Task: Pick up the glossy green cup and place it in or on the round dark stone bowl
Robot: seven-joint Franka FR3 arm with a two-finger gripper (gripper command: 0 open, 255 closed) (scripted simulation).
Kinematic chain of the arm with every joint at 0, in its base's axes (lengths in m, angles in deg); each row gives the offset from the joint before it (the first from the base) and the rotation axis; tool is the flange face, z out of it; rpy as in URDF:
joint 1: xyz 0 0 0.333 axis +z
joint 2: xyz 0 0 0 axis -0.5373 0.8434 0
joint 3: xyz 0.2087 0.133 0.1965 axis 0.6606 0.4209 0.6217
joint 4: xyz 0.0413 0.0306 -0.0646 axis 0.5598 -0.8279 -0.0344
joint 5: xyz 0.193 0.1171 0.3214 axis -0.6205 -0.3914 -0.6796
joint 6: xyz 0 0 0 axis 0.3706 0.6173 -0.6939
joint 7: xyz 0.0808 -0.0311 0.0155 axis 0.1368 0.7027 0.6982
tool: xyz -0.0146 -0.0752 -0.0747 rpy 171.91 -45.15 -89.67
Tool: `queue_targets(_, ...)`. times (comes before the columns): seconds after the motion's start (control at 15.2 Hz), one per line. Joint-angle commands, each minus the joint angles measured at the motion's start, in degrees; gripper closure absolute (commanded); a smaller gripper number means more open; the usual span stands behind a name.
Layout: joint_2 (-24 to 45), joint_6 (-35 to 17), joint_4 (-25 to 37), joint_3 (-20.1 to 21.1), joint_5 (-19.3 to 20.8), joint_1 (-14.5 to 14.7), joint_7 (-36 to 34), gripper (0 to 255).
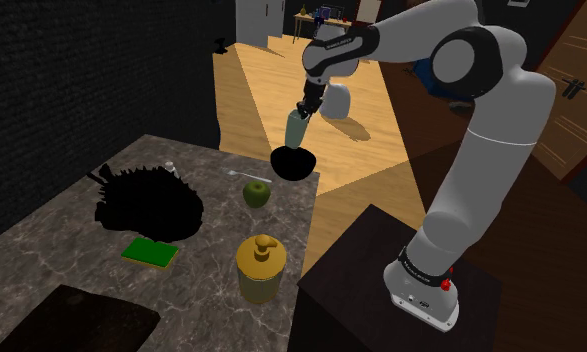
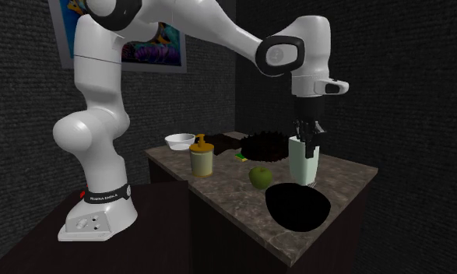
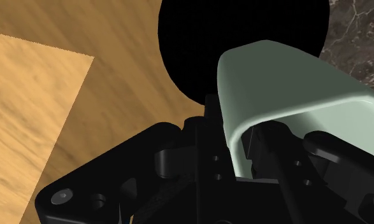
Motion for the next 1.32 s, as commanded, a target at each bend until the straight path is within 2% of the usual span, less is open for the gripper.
queue_targets(0.0,0.7,-1.5,-0.8,0.0,-0.2,0.0,0.2,255)
queue_targets(0.46,3.0,-6.6,-3.6,0.2,-1.0,-0.1,0.9,255)
queue_targets(0.99,3.0,-6.6,-3.6,0.2,-1.0,-0.1,0.9,255)
queue_targets(1.06,3.0,-6.6,-3.6,0.2,-1.0,-0.1,0.9,0)
queue_targets(1.25,3.0,-6.6,-3.6,0.2,-1.0,-0.1,0.9,0)
